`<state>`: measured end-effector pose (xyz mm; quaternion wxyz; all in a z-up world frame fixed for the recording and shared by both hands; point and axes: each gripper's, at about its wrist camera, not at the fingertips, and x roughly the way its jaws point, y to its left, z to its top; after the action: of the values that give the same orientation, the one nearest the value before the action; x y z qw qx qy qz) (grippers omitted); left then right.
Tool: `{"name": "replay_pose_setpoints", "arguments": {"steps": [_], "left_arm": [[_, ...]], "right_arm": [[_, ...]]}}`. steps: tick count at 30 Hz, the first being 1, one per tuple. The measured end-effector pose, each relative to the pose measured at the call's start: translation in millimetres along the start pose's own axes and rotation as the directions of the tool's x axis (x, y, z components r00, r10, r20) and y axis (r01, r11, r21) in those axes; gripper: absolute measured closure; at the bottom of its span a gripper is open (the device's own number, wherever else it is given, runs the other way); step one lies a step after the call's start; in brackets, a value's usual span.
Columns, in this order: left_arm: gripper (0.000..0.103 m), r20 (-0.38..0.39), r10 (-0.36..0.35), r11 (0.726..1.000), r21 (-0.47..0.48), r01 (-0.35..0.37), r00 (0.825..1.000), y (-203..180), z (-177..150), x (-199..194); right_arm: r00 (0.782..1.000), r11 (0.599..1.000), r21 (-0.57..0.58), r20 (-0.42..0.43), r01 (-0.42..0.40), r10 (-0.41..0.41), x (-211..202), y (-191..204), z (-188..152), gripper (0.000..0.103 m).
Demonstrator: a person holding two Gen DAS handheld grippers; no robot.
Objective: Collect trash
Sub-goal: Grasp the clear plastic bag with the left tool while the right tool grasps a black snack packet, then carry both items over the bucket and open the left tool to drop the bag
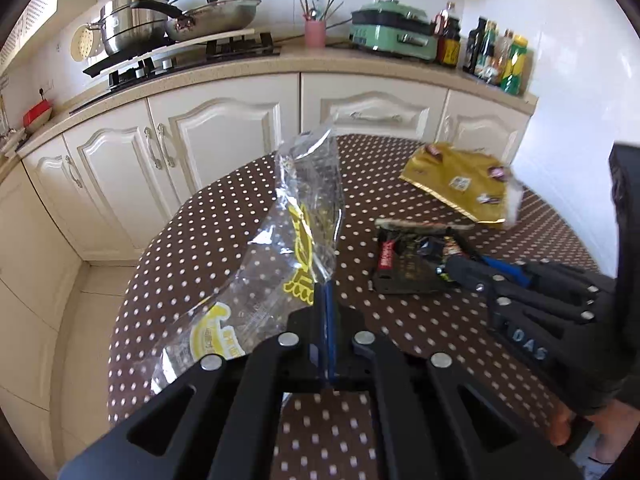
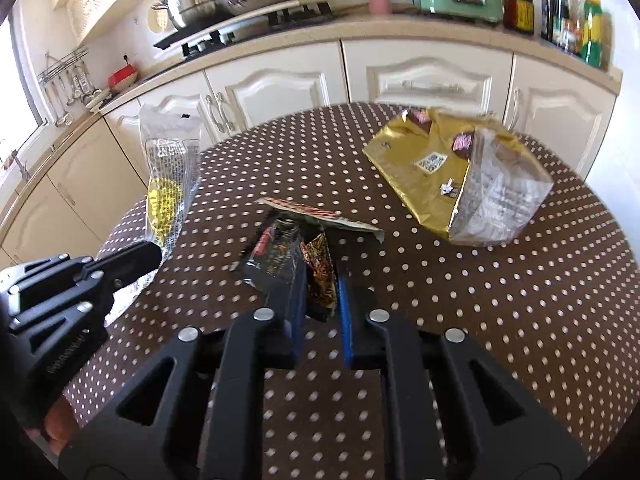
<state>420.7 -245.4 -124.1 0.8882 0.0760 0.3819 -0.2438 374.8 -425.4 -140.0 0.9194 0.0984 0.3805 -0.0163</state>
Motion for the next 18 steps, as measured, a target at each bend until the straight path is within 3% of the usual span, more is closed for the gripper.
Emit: {"name": "replay_pose_setpoints", "arguments": {"steps": [5, 10, 18], "left_arm": [[0.103, 0.037, -0.058, 0.997, -0.05, 0.059, 0.998, 21, -15, -36], [0.103, 0.09, -0.058, 0.994, -0.091, 0.066, 0.994, 51, -29, -74], [0.103, 0.161, 0.015, 0.971, -0.237, 0.024, 0.987, 149, -77, -140]], "right_arm": [[0.998, 0.999, -0.013, 0.059, -0.038, 0.038, -28, 24, -12, 0.091], [0.99, 0.994, -0.059, 0.098, -0.093, 0.098, -51, 72, -15, 0.091], [0.972, 0.964, -0.165, 0.077, -0.207, 0.221, -50, 179, -22, 0.091]]}}
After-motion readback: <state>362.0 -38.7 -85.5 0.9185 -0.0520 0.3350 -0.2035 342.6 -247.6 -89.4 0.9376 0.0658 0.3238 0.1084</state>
